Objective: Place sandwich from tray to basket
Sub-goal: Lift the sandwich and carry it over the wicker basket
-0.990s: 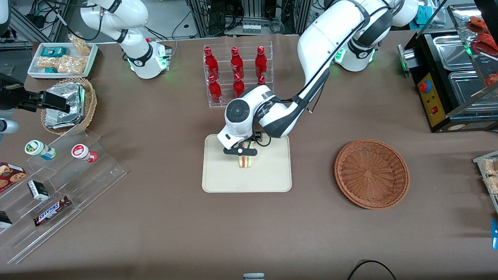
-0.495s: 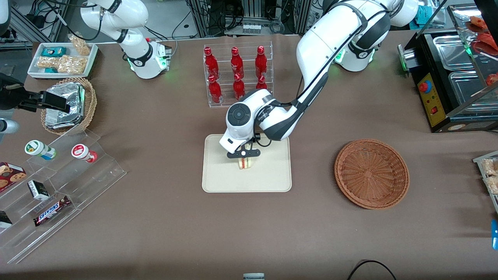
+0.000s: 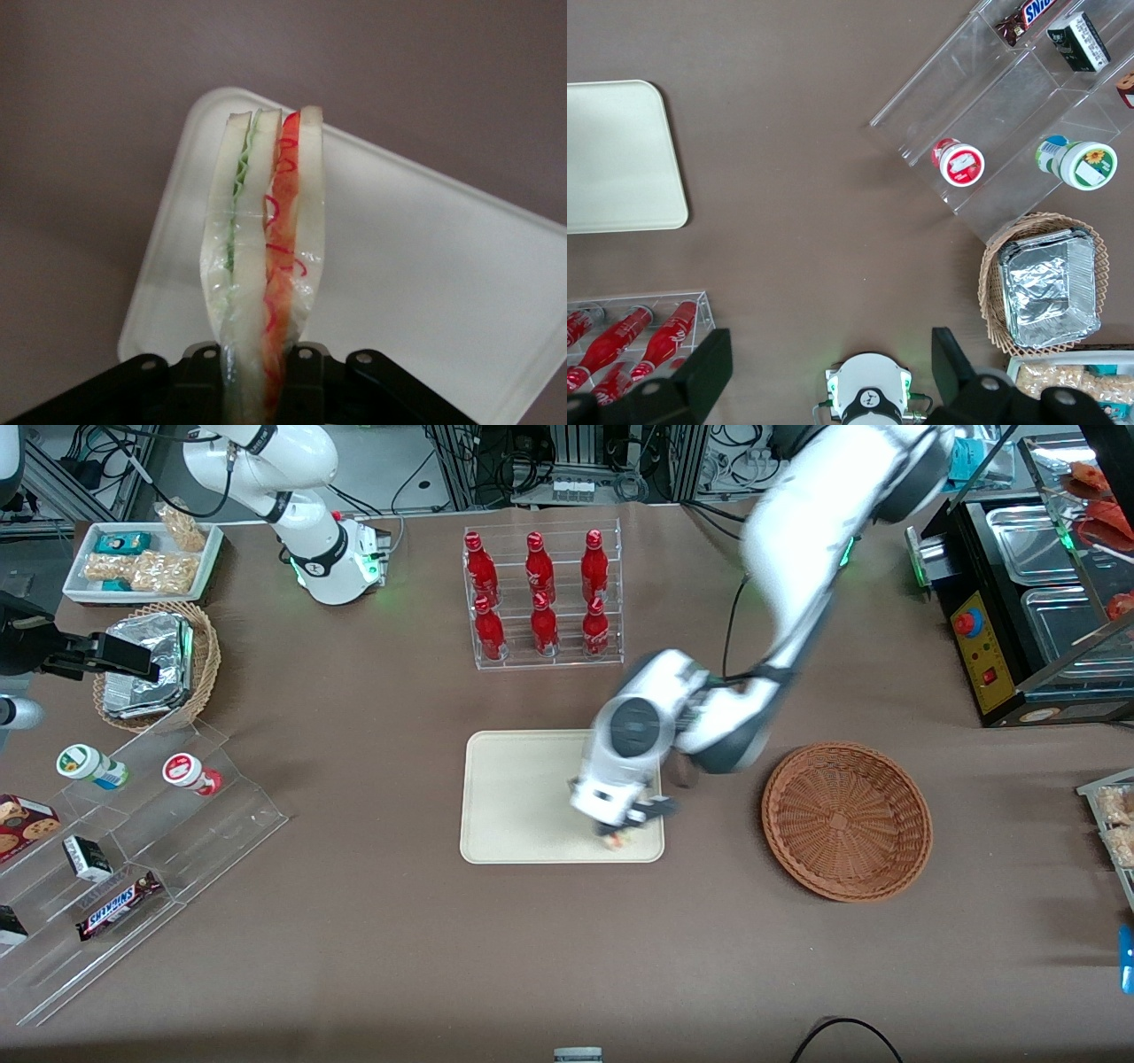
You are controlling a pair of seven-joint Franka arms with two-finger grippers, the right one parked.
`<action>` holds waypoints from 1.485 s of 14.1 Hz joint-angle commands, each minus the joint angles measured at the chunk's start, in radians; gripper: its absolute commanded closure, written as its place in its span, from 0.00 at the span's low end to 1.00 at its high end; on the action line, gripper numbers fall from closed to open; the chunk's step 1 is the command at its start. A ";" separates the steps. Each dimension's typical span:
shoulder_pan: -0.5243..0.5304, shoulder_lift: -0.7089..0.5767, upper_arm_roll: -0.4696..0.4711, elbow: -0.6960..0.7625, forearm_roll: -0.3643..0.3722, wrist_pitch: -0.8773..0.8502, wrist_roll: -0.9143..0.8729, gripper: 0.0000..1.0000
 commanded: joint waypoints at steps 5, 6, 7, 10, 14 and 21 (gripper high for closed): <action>0.354 -0.318 0.018 -0.411 -0.048 0.022 0.060 0.88; 0.396 -0.320 0.025 -0.431 -0.048 0.021 0.089 0.88; 0.434 -0.319 0.032 -0.453 -0.048 0.025 0.120 0.89; 0.519 -0.296 0.032 -0.451 -0.050 0.035 0.183 0.88; 0.571 -0.248 0.032 -0.436 -0.050 0.073 0.229 0.89; 0.557 -0.208 0.028 -0.445 -0.015 0.062 0.347 0.85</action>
